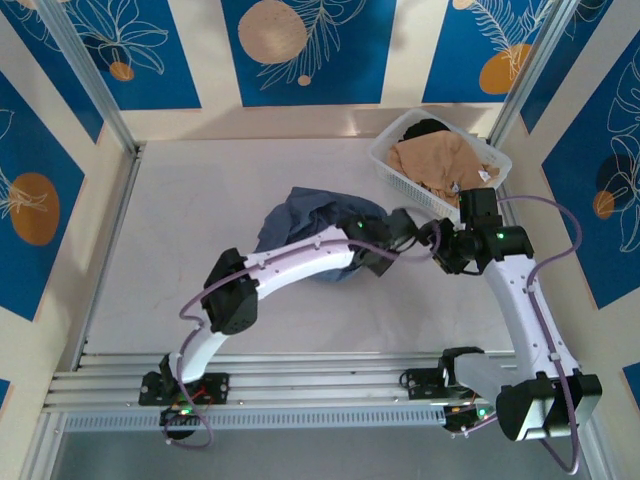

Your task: Fold and stack the t-shirts

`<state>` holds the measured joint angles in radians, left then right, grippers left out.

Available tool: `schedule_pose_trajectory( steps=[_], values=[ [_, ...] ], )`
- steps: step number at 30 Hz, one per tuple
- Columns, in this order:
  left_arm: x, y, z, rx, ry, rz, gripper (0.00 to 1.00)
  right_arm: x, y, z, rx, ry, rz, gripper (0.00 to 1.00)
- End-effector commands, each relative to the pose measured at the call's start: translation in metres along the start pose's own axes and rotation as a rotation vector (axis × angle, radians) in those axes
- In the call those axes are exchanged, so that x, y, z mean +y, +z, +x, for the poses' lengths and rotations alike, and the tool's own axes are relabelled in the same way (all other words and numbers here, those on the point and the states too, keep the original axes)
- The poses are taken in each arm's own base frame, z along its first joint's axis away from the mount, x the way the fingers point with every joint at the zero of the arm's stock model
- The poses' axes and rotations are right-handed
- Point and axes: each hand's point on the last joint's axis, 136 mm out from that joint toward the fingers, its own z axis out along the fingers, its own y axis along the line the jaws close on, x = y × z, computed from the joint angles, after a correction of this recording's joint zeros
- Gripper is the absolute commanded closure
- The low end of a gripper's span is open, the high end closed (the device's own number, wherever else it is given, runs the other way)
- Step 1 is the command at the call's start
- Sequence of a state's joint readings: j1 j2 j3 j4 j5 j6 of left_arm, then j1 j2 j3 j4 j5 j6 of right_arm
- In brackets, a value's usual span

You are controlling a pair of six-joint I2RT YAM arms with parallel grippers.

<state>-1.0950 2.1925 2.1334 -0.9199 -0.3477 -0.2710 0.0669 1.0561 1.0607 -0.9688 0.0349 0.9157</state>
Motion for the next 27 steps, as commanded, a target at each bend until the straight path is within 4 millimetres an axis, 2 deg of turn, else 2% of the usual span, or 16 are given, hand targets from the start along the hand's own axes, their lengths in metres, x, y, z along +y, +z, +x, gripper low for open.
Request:
schedule_pose_trajectory(
  steps=[1,3,5,9,12,15,16,18,21,24,27],
  values=[
    [0.025,-0.086,-0.062,-0.176,-0.160,0.111,1.00,-0.010,-0.001,0.003,0.002,-0.003,0.039,0.43],
    [0.041,-0.121,-0.088,-0.259,-0.256,0.177,1.00,-0.009,-0.003,0.002,-0.007,-0.002,0.038,0.43],
    [0.068,-0.160,-0.115,-0.363,-0.374,0.250,1.00,-0.008,-0.003,0.000,-0.014,-0.005,0.034,0.43],
    [0.133,-0.227,-0.143,-0.543,-0.586,0.353,1.00,-0.001,-0.001,-0.003,-0.013,-0.022,0.020,0.44],
    [0.198,-0.273,-0.140,-0.657,-0.706,0.324,1.00,0.008,0.002,-0.002,0.000,-0.042,-0.001,0.44],
    [0.262,-0.301,-0.116,-0.708,-0.791,0.218,1.00,0.019,0.010,0.003,0.027,-0.085,-0.011,0.43],
    [0.281,-0.305,-0.103,-0.711,-0.817,0.172,1.00,0.023,0.015,0.007,0.045,-0.099,-0.014,0.43],
    [0.315,-0.297,-0.074,-0.673,-0.897,0.102,1.00,0.031,0.025,0.015,0.086,-0.121,-0.019,0.41],
    [0.352,-0.273,-0.023,-0.586,-0.997,-0.010,1.00,0.044,0.048,0.036,0.169,-0.162,-0.004,0.39],
    [0.374,-0.252,0.023,-0.512,-1.063,-0.102,1.00,0.056,0.074,0.065,0.248,-0.214,0.019,0.39],
    [0.382,-0.234,0.061,-0.441,-1.112,-0.176,1.00,0.058,0.106,0.093,0.337,-0.203,0.044,0.39]
  ],
)
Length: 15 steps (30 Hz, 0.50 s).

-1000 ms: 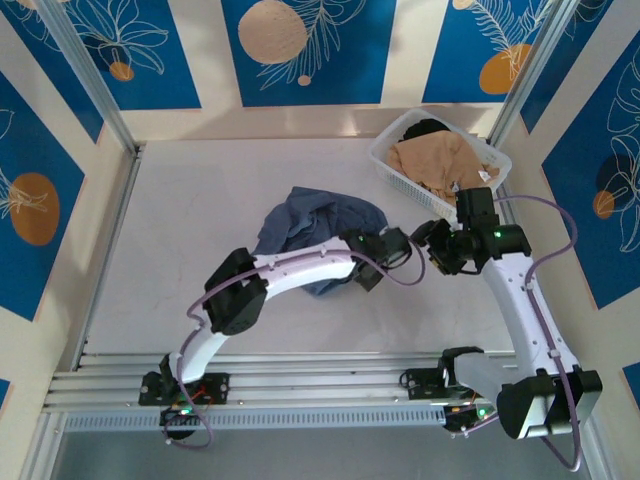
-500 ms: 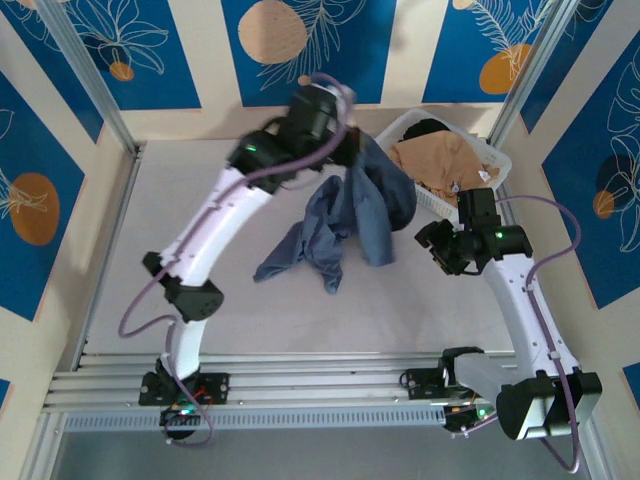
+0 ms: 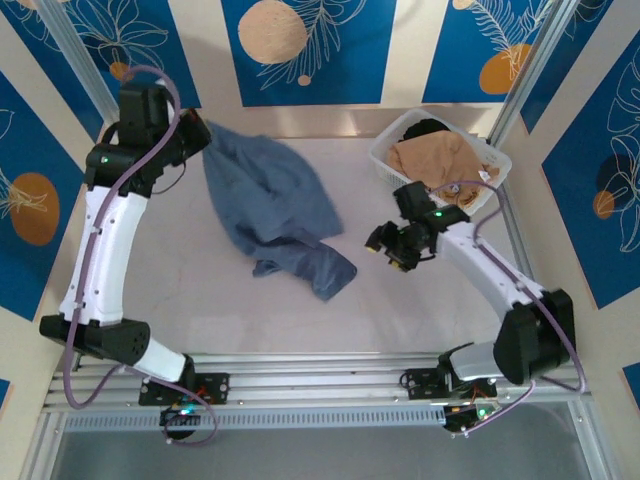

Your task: Fold and stack the t-shirts

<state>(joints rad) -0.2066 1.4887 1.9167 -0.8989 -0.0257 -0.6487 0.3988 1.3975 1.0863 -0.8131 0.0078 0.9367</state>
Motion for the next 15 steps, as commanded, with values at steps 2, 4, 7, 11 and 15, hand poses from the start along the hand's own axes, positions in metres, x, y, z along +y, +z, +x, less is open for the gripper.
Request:
schedule_pose_trajectory(
  steps=[2,4,7,11,15],
  values=[
    [0.040,0.012,0.019,0.037,-0.020,-0.096,1.00,0.022,0.039,0.019,0.113,0.045,-0.043,0.38],
    [0.054,0.014,0.032,0.069,-0.008,-0.132,1.00,0.025,0.051,0.021,0.142,0.066,-0.012,0.37],
    [0.068,0.014,0.043,0.088,0.009,-0.175,1.00,0.037,0.069,0.022,0.172,0.080,-0.017,0.36],
    [0.075,0.015,0.050,0.101,0.016,-0.195,1.00,0.064,0.093,0.019,0.184,0.017,-0.025,0.36],
    [0.077,0.017,0.052,0.108,0.017,-0.203,1.00,0.089,0.106,-0.001,0.110,-0.079,0.005,0.38]
  ],
)
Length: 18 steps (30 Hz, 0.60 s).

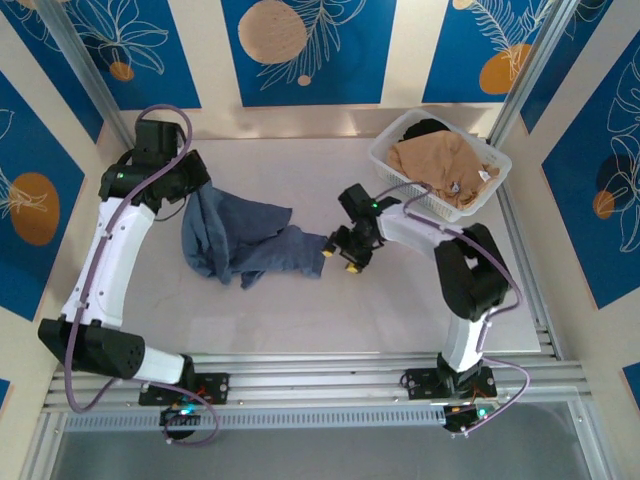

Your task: Fold and stack the t-shirts

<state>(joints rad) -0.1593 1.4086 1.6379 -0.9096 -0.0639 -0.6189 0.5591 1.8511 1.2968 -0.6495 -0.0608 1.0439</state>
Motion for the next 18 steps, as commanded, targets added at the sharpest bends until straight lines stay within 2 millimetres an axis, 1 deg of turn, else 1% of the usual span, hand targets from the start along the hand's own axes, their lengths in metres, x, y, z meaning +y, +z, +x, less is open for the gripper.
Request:
schedule_pose_trajectory(
  steps=[1,4,7,11,14,15,17,18],
  values=[
    [0.009,-0.005,-0.003,-0.021,0.012,-0.025,1.00,0.023,0.000,-0.020,-0.071,-0.074,-0.003,0.39],
    [0.011,-0.006,-0.004,-0.026,0.015,-0.037,1.00,0.019,0.014,-0.037,-0.078,-0.095,0.061,0.41],
    [0.011,-0.008,-0.005,-0.032,0.020,-0.041,1.00,0.017,0.027,-0.049,-0.083,-0.138,0.116,0.43],
    [0.010,-0.010,-0.007,-0.035,0.025,-0.040,1.00,0.017,0.041,-0.057,-0.071,-0.176,0.151,0.49],
    [0.009,-0.010,-0.007,-0.030,0.025,-0.037,1.00,0.021,0.051,-0.064,-0.077,-0.202,0.153,0.53],
    [0.009,-0.009,-0.007,-0.028,0.023,-0.039,1.00,0.023,0.053,-0.067,-0.084,-0.214,0.150,0.57],
    [0.009,-0.008,-0.007,-0.026,0.023,-0.039,1.00,0.028,0.056,-0.073,-0.094,-0.229,0.141,0.71],
    [0.010,-0.008,-0.006,-0.022,0.024,-0.042,1.00,0.031,0.055,-0.076,-0.101,-0.237,0.133,0.79]
  ],
)
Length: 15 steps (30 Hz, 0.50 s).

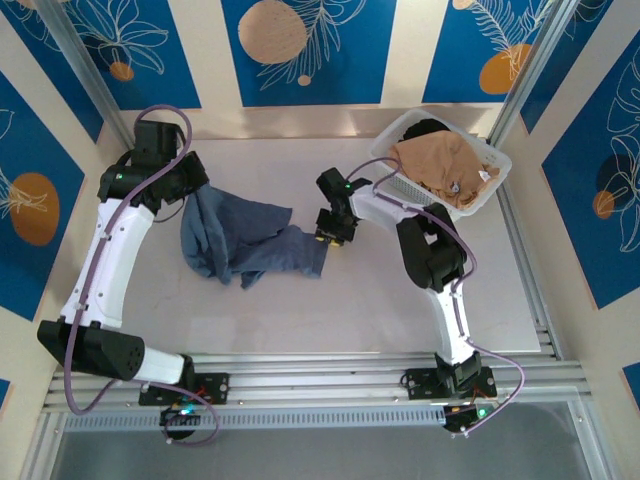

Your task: Fold and stack the t-shirts

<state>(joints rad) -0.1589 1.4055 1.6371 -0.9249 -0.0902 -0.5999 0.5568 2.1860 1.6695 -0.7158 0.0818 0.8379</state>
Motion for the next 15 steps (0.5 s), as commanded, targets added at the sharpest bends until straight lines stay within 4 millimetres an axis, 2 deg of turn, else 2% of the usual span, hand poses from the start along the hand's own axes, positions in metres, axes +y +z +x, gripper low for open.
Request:
schedule_pose_trajectory(
  steps=[1,3,5,8,11,15],
  values=[
    [0.005,-0.005,-0.006,-0.016,0.003,-0.015,1.00,0.001,0.007,-0.011,-0.021,-0.050,0.010,0.87],
    [0.003,-0.003,-0.006,-0.009,-0.001,-0.008,1.00,0.009,-0.009,-0.023,-0.074,-0.063,-0.024,1.00],
    [0.001,0.000,-0.009,-0.007,-0.016,0.006,1.00,0.017,-0.038,-0.040,-0.151,-0.074,-0.064,1.00],
    [-0.004,0.006,-0.021,-0.015,-0.067,0.043,1.00,0.024,-0.097,-0.070,-0.269,-0.069,-0.135,1.00],
    [-0.015,0.013,-0.045,-0.038,-0.134,0.112,1.00,0.030,-0.159,-0.098,-0.382,-0.072,-0.218,1.00],
    [-0.040,0.012,-0.099,-0.113,-0.220,0.250,1.00,0.033,-0.241,-0.135,-0.534,-0.058,-0.332,1.00]
  ],
)
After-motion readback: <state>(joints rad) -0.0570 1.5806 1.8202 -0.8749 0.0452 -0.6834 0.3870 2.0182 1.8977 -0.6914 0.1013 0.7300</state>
